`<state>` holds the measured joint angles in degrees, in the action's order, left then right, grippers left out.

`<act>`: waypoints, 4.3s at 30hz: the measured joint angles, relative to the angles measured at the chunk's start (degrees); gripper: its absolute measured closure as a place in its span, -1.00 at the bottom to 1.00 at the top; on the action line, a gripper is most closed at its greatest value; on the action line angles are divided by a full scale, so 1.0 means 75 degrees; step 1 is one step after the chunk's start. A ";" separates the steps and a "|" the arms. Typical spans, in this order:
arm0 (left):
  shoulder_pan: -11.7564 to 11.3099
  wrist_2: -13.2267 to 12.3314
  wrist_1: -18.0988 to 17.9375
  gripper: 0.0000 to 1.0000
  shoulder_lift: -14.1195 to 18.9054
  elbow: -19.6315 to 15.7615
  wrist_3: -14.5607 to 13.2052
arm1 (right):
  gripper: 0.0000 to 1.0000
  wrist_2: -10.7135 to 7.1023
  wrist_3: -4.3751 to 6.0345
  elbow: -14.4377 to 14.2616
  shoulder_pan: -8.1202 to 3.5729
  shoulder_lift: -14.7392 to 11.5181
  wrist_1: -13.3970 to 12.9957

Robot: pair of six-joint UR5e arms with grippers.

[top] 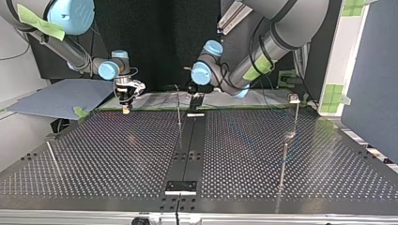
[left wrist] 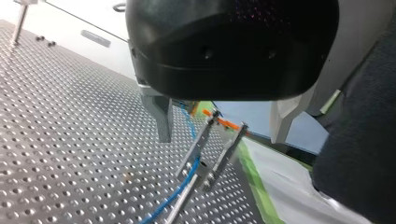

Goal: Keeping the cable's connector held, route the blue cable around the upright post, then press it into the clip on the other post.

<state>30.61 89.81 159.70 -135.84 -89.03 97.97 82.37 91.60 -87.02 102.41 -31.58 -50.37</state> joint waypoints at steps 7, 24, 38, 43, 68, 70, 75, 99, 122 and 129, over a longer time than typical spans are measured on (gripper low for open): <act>0.0120 -0.0027 -0.0470 -1.00 -0.0004 -0.0004 0.0452 | 1.00 0.0000 0.0001 -0.0003 -0.0004 0.0003 0.0010; 0.0196 0.0446 -0.0517 -1.00 -0.0299 -0.0008 0.0486 | 1.00 -0.0044 0.0035 0.0001 -0.0026 0.0009 -0.0010; 0.0159 0.0452 -0.0551 -1.00 -0.0302 -0.0007 0.0540 | 1.00 -0.0047 0.0088 0.0002 -0.0051 0.0020 -0.0033; 0.0156 0.0466 -0.0460 -1.00 -0.0288 -0.0008 0.0480 | 1.00 -0.0048 0.0103 0.0001 -0.0065 0.0020 -0.0035; 0.0646 0.1483 -0.0683 -1.00 0.1184 -0.1306 0.0707 | 1.00 -0.0129 0.0201 -0.0001 -0.0176 0.0044 -0.0014; 0.0653 0.1603 -0.0699 -1.00 0.1304 -0.1428 0.0828 | 1.00 -0.0129 0.0198 -0.0002 -0.0158 0.0044 -0.0008; 0.0662 0.1925 -0.0580 -1.00 0.1628 -0.1751 0.0989 | 1.00 -0.0138 0.0192 -0.0003 -0.0151 0.0050 -0.0003; 0.0630 0.2557 -0.1131 -1.00 0.3202 -0.3326 0.1046 | 1.00 -0.0202 0.0194 0.0000 -0.0195 0.0062 -0.0001; 0.0690 0.2711 -0.1090 -1.00 0.4784 -0.4845 0.1003 | 1.00 -0.0257 0.0172 -0.0005 -0.0141 0.0133 0.0020; 0.0691 0.2714 -0.1089 -1.00 0.4939 -0.4905 0.0999 | 1.00 -0.0258 0.0186 -0.0006 -0.0137 0.0192 0.0001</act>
<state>35.79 110.16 151.53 -98.80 -125.82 105.47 80.43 92.99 -87.07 101.37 -30.15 -50.36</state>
